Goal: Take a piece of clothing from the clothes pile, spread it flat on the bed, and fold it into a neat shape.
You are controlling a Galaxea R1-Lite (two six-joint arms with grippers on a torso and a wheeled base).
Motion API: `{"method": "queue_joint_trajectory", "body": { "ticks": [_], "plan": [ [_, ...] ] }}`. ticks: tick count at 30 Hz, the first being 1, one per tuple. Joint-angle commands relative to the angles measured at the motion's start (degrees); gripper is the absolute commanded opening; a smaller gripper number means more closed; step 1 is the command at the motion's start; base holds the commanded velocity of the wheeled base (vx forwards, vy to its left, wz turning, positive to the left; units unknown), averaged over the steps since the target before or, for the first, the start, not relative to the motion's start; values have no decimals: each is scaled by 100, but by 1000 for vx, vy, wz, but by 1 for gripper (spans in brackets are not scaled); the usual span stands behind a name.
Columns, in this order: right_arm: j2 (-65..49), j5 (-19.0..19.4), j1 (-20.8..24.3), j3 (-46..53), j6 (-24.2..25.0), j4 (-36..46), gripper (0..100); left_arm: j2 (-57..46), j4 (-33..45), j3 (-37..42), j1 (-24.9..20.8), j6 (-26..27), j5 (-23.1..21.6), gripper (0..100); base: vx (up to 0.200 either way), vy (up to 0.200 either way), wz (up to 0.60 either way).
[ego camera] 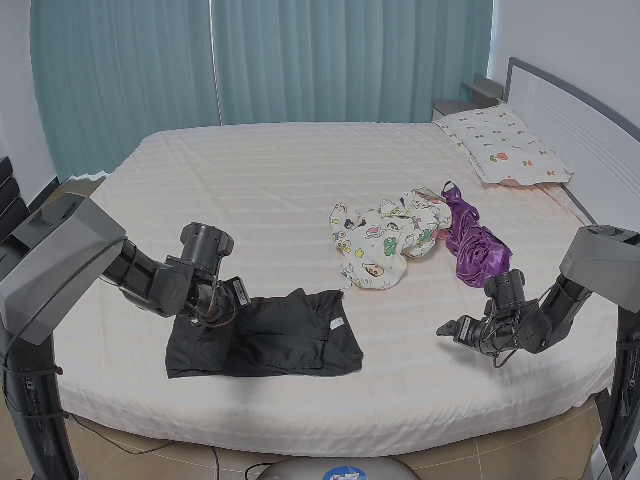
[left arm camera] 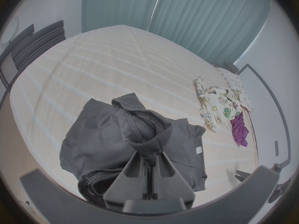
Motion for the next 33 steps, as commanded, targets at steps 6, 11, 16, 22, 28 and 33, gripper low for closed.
{"method": "queue_joint_trajectory", "body": {
  "ticks": [6, 11, 16, 22, 28, 33],
  "plan": [
    [46, 3, 43, 17, -6, -1, 100, 808, 456, -1125, -516, -16, 269, 0, 0, -133, 0],
    [55, 3, 43, 17, -6, -1, 100, 1001, 676, -1467, -560, -16, 383, 0, 0, 0, 0],
    [73, -23, 43, 17, -15, -1, 100, 1414, 1054, -2056, -586, -342, 586, 100, 0, 0, 0],
    [81, -23, 78, 26, -15, -1, 100, 1502, 1159, -2478, -577, -825, 621, 100, 0, 0, 0],
    [81, -23, 87, 34, -15, -1, 100, 1036, 1616, -2355, -384, -1265, 454, 100, 0, 0, 0],
    [81, -32, 87, 70, -15, -1, 100, 245, 1669, -1661, 47, -1678, -619, 100, 0, 0, 0]
  ]
}}
